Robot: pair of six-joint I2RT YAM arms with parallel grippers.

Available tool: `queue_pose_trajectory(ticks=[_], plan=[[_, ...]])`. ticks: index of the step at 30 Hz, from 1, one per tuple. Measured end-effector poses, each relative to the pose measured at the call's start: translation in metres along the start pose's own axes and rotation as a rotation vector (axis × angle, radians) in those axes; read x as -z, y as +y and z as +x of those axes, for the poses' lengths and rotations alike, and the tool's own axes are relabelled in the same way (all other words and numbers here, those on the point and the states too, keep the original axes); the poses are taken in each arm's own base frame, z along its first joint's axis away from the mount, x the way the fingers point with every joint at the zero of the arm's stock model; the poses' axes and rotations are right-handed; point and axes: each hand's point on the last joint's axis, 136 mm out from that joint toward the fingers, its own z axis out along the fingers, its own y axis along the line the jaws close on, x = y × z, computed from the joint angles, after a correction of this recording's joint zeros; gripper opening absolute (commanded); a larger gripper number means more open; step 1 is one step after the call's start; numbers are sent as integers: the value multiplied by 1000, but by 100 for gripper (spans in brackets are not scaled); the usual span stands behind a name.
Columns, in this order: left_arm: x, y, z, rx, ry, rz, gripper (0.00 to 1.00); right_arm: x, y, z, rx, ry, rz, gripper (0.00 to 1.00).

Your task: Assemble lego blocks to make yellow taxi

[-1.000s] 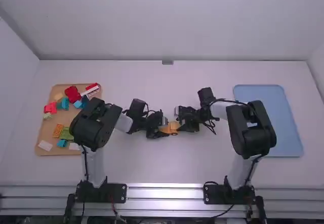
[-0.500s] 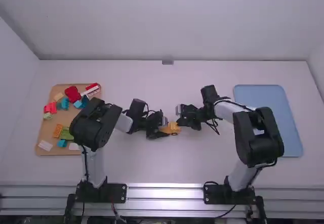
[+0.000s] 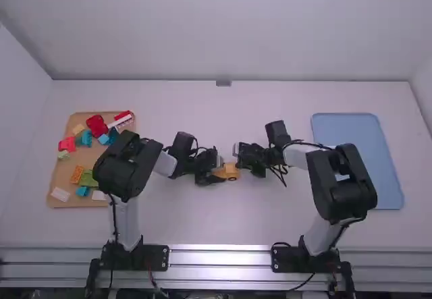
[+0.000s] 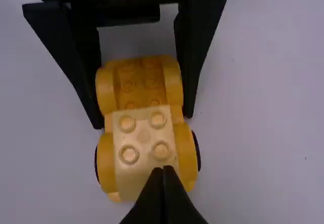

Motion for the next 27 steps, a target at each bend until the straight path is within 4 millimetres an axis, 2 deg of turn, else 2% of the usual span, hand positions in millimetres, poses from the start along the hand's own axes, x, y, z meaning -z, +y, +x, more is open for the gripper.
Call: queue_pose_trajectory(ticks=[8, 14, 18, 21, 24, 27], plan=[[0, 0, 0, 0, 0, 0, 51, 1, 1, -2, -13, -8, -2, 0], [0, 0, 0, 0, 0, 0, 50, 17, 2, -35, 87, -122, 1, 0], [0, 0, 0, 0, 0, 0, 49, 18, 6, -39, 87, -147, -18, 0], [0, 0, 0, 0, 0, 0, 49, 16, 1, -43, 104, -169, -4, 0], [0, 0, 0, 0, 0, -1, 49, 6, -1, -39, 79, -171, -14, 0], [0, 0, 0, 0, 0, 0, 49, -8, 8, -25, 12, -136, -57, 0]])
